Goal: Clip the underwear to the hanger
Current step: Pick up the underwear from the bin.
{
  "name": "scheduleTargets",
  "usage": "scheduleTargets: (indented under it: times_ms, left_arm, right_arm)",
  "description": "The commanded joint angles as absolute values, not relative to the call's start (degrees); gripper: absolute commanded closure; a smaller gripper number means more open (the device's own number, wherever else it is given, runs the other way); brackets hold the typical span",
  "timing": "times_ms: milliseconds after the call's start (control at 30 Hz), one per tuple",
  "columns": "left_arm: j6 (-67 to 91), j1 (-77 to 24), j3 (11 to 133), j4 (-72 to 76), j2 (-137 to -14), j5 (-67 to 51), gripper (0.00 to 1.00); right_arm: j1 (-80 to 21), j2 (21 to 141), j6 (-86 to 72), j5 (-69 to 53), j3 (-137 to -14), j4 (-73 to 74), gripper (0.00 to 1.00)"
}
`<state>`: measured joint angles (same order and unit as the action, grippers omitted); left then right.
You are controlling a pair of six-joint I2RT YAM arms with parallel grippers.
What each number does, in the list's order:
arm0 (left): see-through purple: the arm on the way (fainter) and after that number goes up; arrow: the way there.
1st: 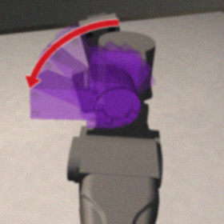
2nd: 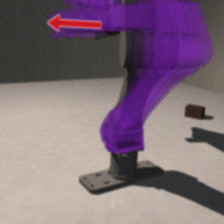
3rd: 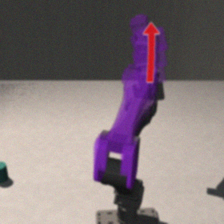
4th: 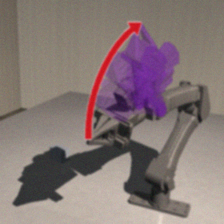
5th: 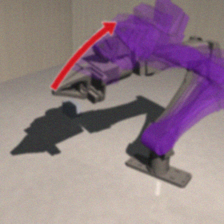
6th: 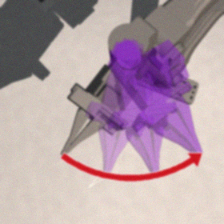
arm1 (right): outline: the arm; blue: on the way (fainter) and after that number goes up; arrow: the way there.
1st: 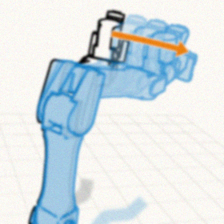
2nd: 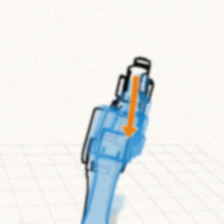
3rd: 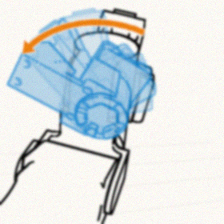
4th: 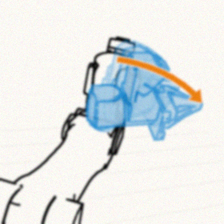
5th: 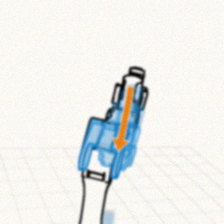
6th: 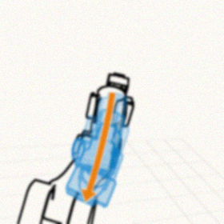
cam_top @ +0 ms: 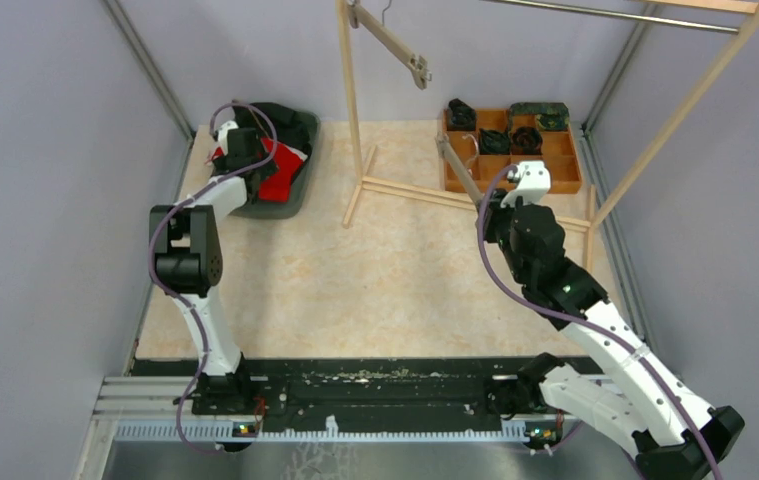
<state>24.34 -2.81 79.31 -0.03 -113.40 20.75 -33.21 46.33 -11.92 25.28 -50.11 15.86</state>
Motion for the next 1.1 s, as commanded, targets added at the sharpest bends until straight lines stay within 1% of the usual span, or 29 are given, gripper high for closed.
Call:
scheduleTargets:
  times_ms: [0, 133, 200, 233, 267, 333, 367, 400, 433, 467, 833, 933, 1067]
  left_arm:
    - [23.0, -2.3, 84.2, 0.0, -118.0, 22.7, 0.18]
    - [22.2, -2.2, 88.1, -0.8, -122.1, 22.5, 0.2]
    - [22.1, -2.1, 89.0, -0.7, -123.1, 21.9, 0.3]
    - [22.1, -2.1, 89.3, -0.5, -123.4, 21.6, 0.32]
    - [22.3, -2.1, 89.5, -0.4, -123.5, 21.5, 0.37]
    - [22.3, -2.1, 89.9, -0.3, -123.6, 21.6, 0.58]
    - [22.5, -2.0, 90.1, -0.6, -123.5, 21.6, 0.76]
    - [23.1, -2.1, 90.2, -1.2, -123.2, 22.0, 0.88]
    - [23.5, -2.2, 89.9, -1.3, -122.2, 21.6, 0.97]
    - [23.7, -2.1, 89.4, -1.1, -120.5, 20.9, 1.0]
    - [26.1, -5.4, 78.3, 2.5, -97.2, 10.0, 1.0]
    - [26.3, -6.9, 76.1, 2.5, -92.7, 8.3, 1.0]
    - [25.6, -9.6, 76.3, -0.3, -88.3, 6.5, 1.0]
  right_arm:
    - [-33.2, 44.5, -13.0, 22.4, -49.6, 11.8, 1.0]
    - [-33.1, 44.9, -13.0, 21.7, -49.4, 11.7, 1.0]
    - [-33.1, 44.9, -13.0, 21.5, -49.2, 11.4, 1.0]
    - [-33.1, 44.9, -13.0, 21.4, -49.1, 11.3, 1.0]
    - [-33.1, 44.9, -13.0, 21.4, -49.0, 11.3, 1.0]
    - [-33.1, 44.9, -13.1, 21.2, -48.9, 11.1, 1.0]
    - [-33.1, 45.0, -13.0, 21.1, -48.9, 11.1, 1.0]
    - [-33.1, 45.0, -13.0, 21.0, -48.8, 10.9, 1.0]
    - [-33.1, 45.0, -13.0, 20.8, -48.6, 10.7, 1.0]
    - [-33.1, 45.1, -13.0, 20.8, -48.5, 10.5, 1.0]
    - [-33.1, 45.1, -12.8, 20.8, -48.4, 10.6, 1.0]
    - [-33.1, 45.1, -12.8, 20.8, -48.5, 10.7, 1.0]
    - [-33.1, 44.9, -12.8, 20.7, -48.4, 10.7, 1.0]
